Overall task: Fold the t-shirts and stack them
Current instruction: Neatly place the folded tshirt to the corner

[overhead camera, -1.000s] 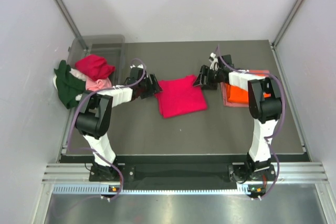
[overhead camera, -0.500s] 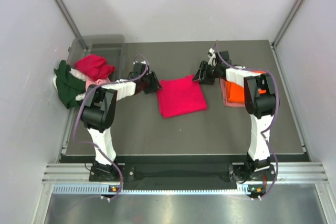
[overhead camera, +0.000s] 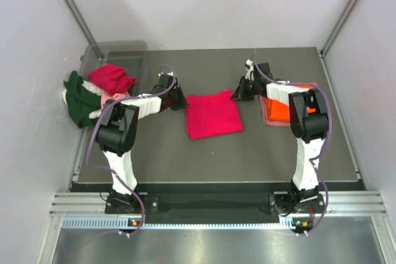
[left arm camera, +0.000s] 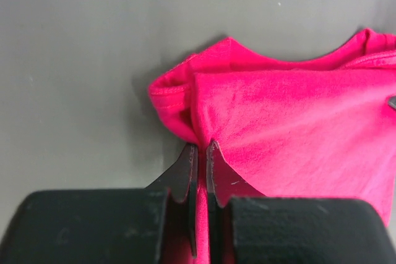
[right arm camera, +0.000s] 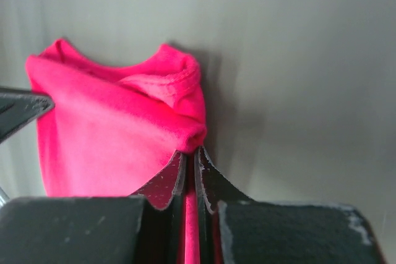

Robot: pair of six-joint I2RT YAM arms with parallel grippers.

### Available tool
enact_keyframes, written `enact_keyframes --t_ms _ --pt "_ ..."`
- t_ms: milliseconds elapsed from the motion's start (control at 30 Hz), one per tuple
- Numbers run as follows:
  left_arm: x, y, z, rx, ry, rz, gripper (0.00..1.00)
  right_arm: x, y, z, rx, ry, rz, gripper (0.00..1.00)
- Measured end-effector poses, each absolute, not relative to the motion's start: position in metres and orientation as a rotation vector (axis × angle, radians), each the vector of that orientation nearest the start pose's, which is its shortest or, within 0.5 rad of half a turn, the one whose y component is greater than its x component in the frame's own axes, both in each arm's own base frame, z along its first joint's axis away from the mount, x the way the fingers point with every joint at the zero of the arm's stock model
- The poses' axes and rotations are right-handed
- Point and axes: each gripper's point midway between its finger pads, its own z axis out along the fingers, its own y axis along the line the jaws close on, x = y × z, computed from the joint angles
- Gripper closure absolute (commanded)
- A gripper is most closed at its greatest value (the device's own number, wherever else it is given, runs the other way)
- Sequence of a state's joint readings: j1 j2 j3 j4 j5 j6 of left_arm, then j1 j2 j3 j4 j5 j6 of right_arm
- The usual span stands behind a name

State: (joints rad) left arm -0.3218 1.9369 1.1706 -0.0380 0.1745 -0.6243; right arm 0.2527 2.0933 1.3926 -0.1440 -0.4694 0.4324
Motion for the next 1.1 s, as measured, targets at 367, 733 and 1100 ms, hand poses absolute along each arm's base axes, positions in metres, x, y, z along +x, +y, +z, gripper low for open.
enact_keyframes --t_ms 367,733,1100 --pt "0.401 -0.23 0.112 -0.158 2.31 -0.675 1.0 0.421 0.205 0.13 -0.09 2.341 0.853 1.0" --pt "0.352 -0.279 0.184 -0.014 2.195 -0.774 1.0 0.368 0.166 0.185 -0.042 2.272 0.722 1.0" --pt "0.341 -0.37 0.268 0.1 2.045 -0.992 1.0 0.346 0.04 0.256 0.275 2.084 0.427 1.0"
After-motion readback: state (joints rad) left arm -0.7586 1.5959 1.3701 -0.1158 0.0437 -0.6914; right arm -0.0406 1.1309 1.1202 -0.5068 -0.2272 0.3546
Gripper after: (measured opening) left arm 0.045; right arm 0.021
